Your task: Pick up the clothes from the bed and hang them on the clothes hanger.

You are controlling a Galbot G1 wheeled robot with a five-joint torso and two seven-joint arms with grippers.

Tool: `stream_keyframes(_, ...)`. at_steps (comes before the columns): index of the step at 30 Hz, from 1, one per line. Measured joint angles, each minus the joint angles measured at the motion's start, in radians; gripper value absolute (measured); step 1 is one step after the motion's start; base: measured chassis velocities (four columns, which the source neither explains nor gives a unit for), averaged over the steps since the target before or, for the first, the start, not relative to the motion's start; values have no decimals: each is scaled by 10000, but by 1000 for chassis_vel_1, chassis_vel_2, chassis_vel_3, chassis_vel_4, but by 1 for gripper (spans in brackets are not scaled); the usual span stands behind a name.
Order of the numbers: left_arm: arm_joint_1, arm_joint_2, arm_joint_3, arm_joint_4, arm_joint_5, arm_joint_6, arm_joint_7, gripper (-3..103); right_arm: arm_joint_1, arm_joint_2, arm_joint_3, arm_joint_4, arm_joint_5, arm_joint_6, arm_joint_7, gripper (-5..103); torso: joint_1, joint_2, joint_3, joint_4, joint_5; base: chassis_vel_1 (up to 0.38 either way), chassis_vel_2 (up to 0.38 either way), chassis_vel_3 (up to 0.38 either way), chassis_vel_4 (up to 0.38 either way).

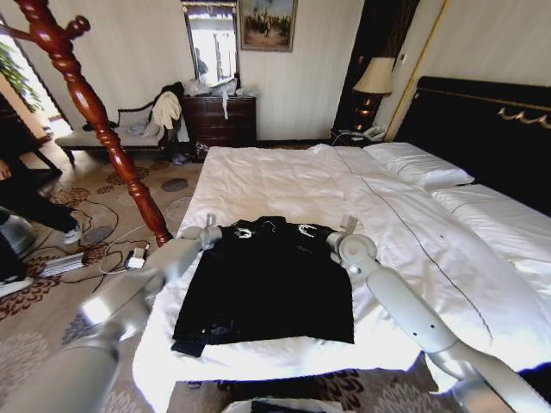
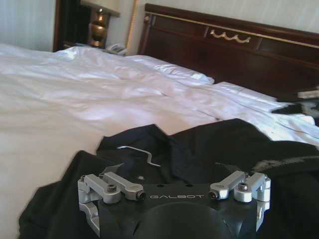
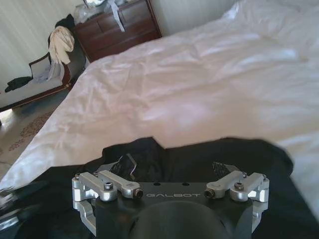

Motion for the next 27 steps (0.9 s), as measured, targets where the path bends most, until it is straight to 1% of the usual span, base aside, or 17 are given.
stream_keyframes(1,193,346,35,-632,-96,0,-177,100,7,-81,-23,0,-269,38,-176,100,0,0,0,-3,0,0,0,0,0)
stream_keyframes(2,193,346,35,-632,-96,0,-177,100,7,-81,-23,0,-269,38,-176,100,0,0,0,-3,0,0,0,0,0)
stream_keyframes(5,507,880,66,-1706,-128,-111,-572,100,-227,-498,154,28,-1109,257,-635,100,0,0,0,18,1,0,0,0,0)
stream_keyframes(6,517,875,66,-1863,-118,-178,-651,100,-432,-704,332,49,-1563,401,-884,100,0,0,0,14,1,0,0,0,0)
stream_keyframes(7,540,871,39,-2065,-107,-248,-792,100,-680,-965,524,38,-2237,623,-1234,100,0,0,0,-5,0,0,0,0,0)
stream_keyframes(8,540,871,39,-2065,-107,-248,-792,100,-680,-965,524,38,-2237,623,-1234,100,0,0,0,-5,0,0,0,0,0)
stream_keyframes(11,823,1220,-282,-2828,91,-325,-1065,100,-912,-1455,628,-399,-4036,1250,-2248,100,-1,0,0,-20,7,-18,-9,-9,-7)
stream_keyframes(12,823,1220,-282,-2828,91,-325,-1065,100,-912,-1455,628,-399,-4036,1250,-2248,100,-1,0,0,-20,7,-55,-27,-26,-21)
stream_keyframes(16,1913,2557,-1063,-4294,678,-417,-1298,100,-573,-1642,154,-1030,-5679,1948,-3111,100,3,-1,2,6,1,-14,-3,-4,-5)
stream_keyframes(17,1913,2557,-1063,-4294,678,-417,-1298,100,-573,-1642,154,-1030,-5679,1948,-3111,100,3,-1,2,6,1,0,0,0,0)
stream_keyframes(20,4093,3760,-2822,-6059,1203,-478,-1381,100,183,-1568,-725,-1721,-6851,2543,-3819,100,-1,0,1,12,-9,0,0,0,0)
stream_keyframes(21,4681,3967,-3426,-6419,1286,-495,-1413,100,387,-1514,-971,-1870,-7010,2659,-3942,100,-1,0,0,7,-7,0,0,0,0)
stream_keyframes(22,4681,3967,-3426,-6419,1286,-495,-1413,100,387,-1514,-971,-1870,-7010,2659,-3942,100,-1,0,0,7,-7,0,0,0,0)
stream_keyframes(23,5801,4264,-4533,-6949,1403,-519,-1484,100,743,-1388,-1440,-2102,-7220,2821,-4167,100,-1,0,-1,-1,8,0,0,0,0)
stream_keyframes(25,7341,4552,-5725,-7482,1512,-625,-1546,100,1321,-1216,-2157,-2468,-7596,3031,-4618,100,0,0,1,7,-1,0,0,0,0)
stream_keyframes(26,7341,4552,-5725,-7482,1512,-625,-1546,100,1321,-1216,-2157,-2468,-7596,3031,-4618,100,0,0,1,7,-1,0,0,0,0)
stream_keyframes(27,7989,4651,-6189,-7693,1547,-773,-1584,100,1645,-1114,-2527,-2663,-7763,3125,-4838,100,-1,0,0,11,-7,0,0,0,0)
